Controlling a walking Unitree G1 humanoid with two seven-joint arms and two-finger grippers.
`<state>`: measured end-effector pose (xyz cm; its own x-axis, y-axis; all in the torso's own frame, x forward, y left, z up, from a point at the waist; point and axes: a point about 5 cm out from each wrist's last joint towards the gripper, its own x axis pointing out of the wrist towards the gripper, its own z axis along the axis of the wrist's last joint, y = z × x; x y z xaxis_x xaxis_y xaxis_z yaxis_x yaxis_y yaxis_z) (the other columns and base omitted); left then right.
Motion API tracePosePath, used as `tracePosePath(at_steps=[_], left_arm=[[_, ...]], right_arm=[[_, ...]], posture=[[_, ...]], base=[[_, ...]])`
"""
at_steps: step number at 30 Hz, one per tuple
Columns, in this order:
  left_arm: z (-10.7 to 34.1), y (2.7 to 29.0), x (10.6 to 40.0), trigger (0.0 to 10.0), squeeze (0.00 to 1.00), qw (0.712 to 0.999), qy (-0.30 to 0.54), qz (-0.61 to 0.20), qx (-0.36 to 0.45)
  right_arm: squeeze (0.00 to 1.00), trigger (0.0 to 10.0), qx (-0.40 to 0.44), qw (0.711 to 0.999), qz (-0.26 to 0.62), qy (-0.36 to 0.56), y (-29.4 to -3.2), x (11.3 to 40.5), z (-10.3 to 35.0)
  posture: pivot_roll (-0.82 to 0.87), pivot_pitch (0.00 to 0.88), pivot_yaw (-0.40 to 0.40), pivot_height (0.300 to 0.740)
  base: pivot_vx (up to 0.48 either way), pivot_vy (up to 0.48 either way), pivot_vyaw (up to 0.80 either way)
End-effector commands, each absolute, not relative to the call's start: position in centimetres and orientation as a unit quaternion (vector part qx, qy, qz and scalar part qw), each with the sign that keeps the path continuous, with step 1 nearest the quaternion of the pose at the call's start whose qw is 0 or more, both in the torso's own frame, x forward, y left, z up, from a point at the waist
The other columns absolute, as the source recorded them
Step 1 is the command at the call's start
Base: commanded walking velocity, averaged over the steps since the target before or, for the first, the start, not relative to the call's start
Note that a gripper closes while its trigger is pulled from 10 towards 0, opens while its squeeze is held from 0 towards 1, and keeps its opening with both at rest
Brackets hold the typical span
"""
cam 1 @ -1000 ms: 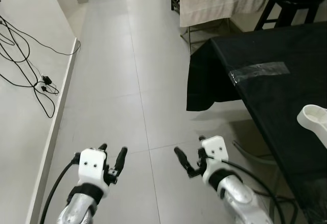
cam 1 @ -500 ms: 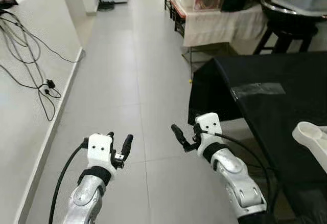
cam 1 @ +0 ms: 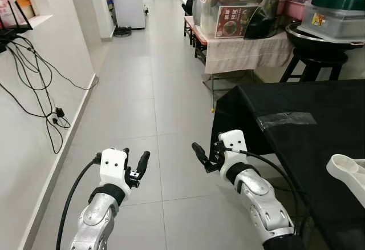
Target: Building children table
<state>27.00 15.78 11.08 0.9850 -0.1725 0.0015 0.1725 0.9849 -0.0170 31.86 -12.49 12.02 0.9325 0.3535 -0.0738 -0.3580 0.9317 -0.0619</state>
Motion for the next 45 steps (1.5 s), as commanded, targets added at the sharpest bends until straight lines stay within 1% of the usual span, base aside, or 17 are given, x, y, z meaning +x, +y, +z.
tracePosePath(at_steps=[1, 23, 24, 33, 38, 40, 44, 45], left_arm=[[10.8, 16.2, 27.1, 10.0, 0.00, 0.996, 0.003, -0.086, -0.008], [11.0, 16.3, 27.5, 10.0, 0.00, 0.996, -0.002, -0.091, -0.009], [11.0, 16.4, 27.6, 10.0, 0.00, 0.996, -0.002, -0.092, -0.009], [11.3, 16.4, 27.6, 10.0, 0.00, 0.994, -0.007, -0.107, -0.003], [12.0, 16.2, 27.7, 10.0, 0.00, 0.991, -0.016, -0.130, 0.006], [12.8, 15.8, 27.9, 10.0, 0.00, 0.988, -0.028, -0.150, 0.002], [13.1, 15.7, 28.0, 10.0, 0.00, 0.987, -0.031, -0.155, 0.001], [13.6, 15.5, 28.1, 10.0, 0.00, 0.985, -0.040, -0.168, -0.004]], right_arm=[[0.00, 10.0, -0.028, 0.983, 0.181, 0.019, -12.3, 32.2, 12.4], [0.00, 10.0, -0.015, 0.983, 0.184, 0.014, -12.2, 32.7, 12.5], [0.00, 10.0, -0.032, 0.981, 0.189, 0.010, -12.1, 32.7, 12.5], [0.00, 10.0, -0.022, 0.980, 0.196, 0.000, -11.9, 32.6, 12.8], [0.00, 10.0, -0.036, 0.978, 0.205, -0.021, -11.9, 32.6, 13.6], [0.00, 10.0, -0.039, 0.973, 0.224, -0.045, -11.5, 32.7, 15.0], [0.00, 10.0, -0.039, 0.971, 0.230, -0.050, -11.4, 32.7, 15.3], [0.00, 10.0, -0.044, 0.968, 0.239, -0.061, -11.2, 32.7, 16.0]], posture=[[-0.03, 0.000, 0.017, 0.740], [-0.03, 0.013, 0.025, 0.740], [-0.03, 0.013, 0.025, 0.740], [-0.04, 0.013, 0.027, 0.740], [-0.04, 0.014, 0.030, 0.740], [-0.04, 0.015, 0.031, 0.740], [-0.04, 0.015, 0.031, 0.740], [-0.05, 0.016, 0.035, 0.740]], base=[[0.330, 0.000, 0.00], [0.328, 0.000, 0.00], [0.326, 0.000, -0.76], [0.327, 0.000, -0.76], [0.318, 0.000, -0.77], [0.309, 0.000, -0.77], [0.307, 0.000, -0.77], [0.300, 0.000, -0.77]])
